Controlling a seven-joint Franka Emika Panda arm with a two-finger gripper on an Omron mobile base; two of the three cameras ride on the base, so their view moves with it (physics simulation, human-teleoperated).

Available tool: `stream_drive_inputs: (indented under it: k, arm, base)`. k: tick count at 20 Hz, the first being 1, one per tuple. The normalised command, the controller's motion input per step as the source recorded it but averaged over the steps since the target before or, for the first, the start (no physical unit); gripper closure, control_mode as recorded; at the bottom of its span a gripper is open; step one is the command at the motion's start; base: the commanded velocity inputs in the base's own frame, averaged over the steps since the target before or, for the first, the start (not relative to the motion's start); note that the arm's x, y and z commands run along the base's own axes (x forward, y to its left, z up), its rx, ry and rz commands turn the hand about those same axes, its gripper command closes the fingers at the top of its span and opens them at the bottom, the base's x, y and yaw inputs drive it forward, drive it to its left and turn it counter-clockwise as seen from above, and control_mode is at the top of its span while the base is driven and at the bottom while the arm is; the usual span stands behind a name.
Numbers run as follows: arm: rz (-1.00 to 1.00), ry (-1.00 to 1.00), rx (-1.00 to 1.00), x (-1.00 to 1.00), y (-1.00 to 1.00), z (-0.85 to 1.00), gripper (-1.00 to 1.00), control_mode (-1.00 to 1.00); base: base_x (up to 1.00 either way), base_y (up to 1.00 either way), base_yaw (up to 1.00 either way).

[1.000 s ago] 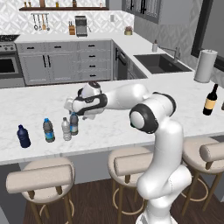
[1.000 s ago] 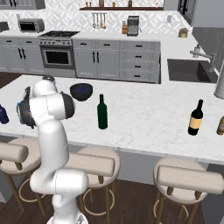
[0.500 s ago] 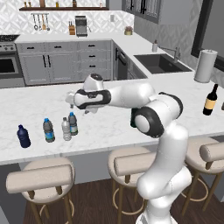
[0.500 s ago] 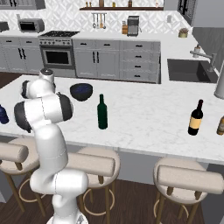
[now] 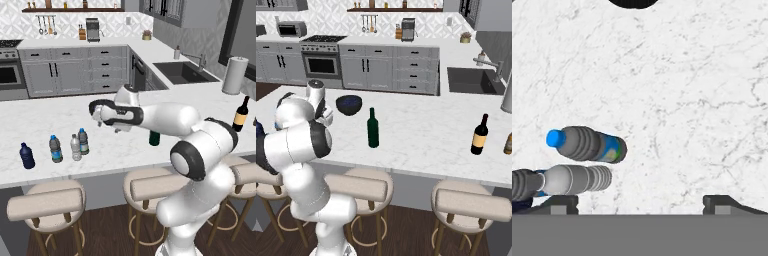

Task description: Move the plastic bottles in the middle to the plastics group, and the glass bottles in the middle to the glass group.

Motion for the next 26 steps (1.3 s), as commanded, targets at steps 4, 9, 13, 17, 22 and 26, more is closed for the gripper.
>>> stream_drive_inputs:
  k: [4, 9, 13, 17, 22, 26]
  arm:
    - [0.00, 0.00, 0.00, -0.59, -0.80, 0.10, -1.00, -1.00]
    - [0.00, 0.00, -0.08, -0.38, -0.70, 0.34, -1.00, -1.00]
    - [0.06, -0.03, -0.28, -0.40, -0.62, 0.42, -1.00, -1.00]
    - [0.02, -0.05, -0.27, -0.30, -0.60, 0.36, -1.00, -1.00]
    - [0.00, -0.02, -0.08, -0.03, -0.67, 0.38, -1.00, -1.00]
    - [0.00, -0.02, 0.00, 0.11, -0.58, 0.40, -1.00, -1.00]
  base:
    - [0.00, 0.00, 0.00]
    - [0.00, 0.00, 0.00]
    - [0.00, 0.00, 0.00]
    - [0.00, 0.00, 0.00]
    - [0.00, 0.00, 0.00]
    - [0.00, 0.00, 0.00]
